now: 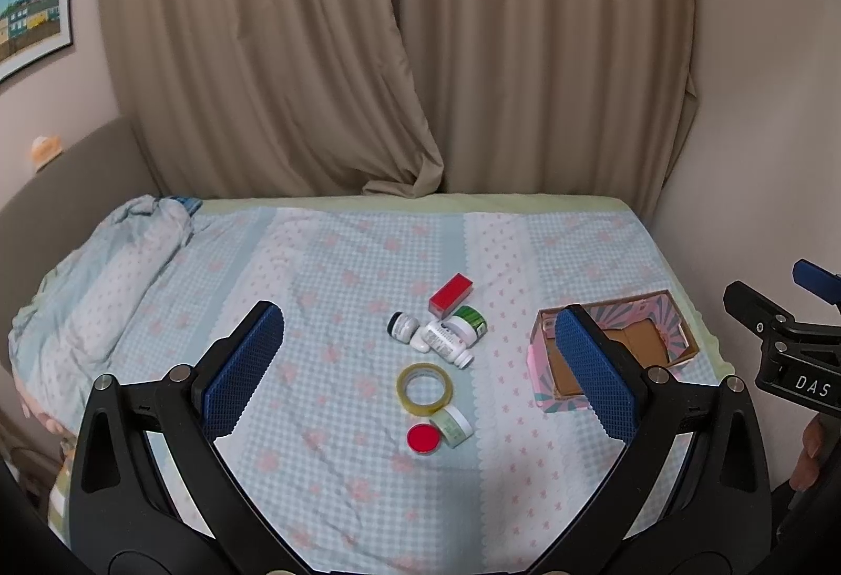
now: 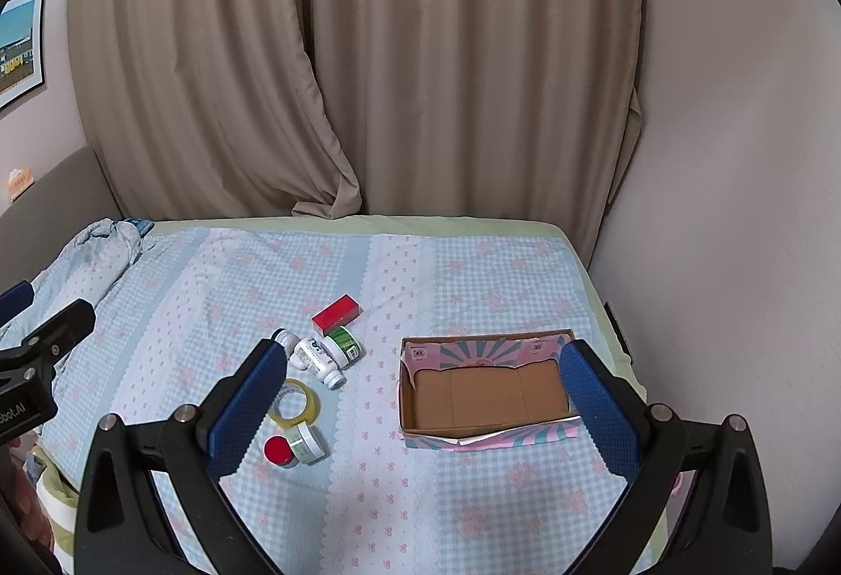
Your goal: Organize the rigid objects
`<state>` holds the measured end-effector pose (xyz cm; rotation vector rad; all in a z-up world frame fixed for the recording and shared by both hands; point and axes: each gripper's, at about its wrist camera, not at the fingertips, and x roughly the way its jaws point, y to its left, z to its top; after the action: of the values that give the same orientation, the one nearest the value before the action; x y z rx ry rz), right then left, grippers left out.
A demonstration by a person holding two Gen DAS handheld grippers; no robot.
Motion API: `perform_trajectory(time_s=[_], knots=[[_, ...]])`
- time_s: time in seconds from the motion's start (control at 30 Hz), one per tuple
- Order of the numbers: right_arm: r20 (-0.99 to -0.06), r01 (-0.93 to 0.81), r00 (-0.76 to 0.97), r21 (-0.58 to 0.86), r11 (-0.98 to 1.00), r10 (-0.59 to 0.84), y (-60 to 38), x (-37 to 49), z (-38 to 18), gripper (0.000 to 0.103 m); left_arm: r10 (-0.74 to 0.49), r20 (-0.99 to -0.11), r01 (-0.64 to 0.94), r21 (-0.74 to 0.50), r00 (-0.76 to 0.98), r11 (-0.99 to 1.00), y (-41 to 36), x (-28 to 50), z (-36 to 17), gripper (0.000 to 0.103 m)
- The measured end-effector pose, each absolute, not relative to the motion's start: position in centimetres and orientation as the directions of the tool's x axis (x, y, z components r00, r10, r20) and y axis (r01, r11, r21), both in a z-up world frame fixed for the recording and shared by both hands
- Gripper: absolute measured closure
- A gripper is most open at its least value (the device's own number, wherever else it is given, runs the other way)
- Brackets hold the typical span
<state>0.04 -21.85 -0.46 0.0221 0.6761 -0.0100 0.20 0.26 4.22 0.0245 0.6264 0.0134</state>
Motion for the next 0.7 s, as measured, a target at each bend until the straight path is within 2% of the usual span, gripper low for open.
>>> perform_trajectory(time_s=[0.7], knots=[[-0.626,0.015,0.78,0.018,1.0,-0.001,-21.6,-0.1,-0.8,0.0,0.005,-0.594,0.005,0.014,0.804,1.0,0.2,0.1,3.1,0.001]])
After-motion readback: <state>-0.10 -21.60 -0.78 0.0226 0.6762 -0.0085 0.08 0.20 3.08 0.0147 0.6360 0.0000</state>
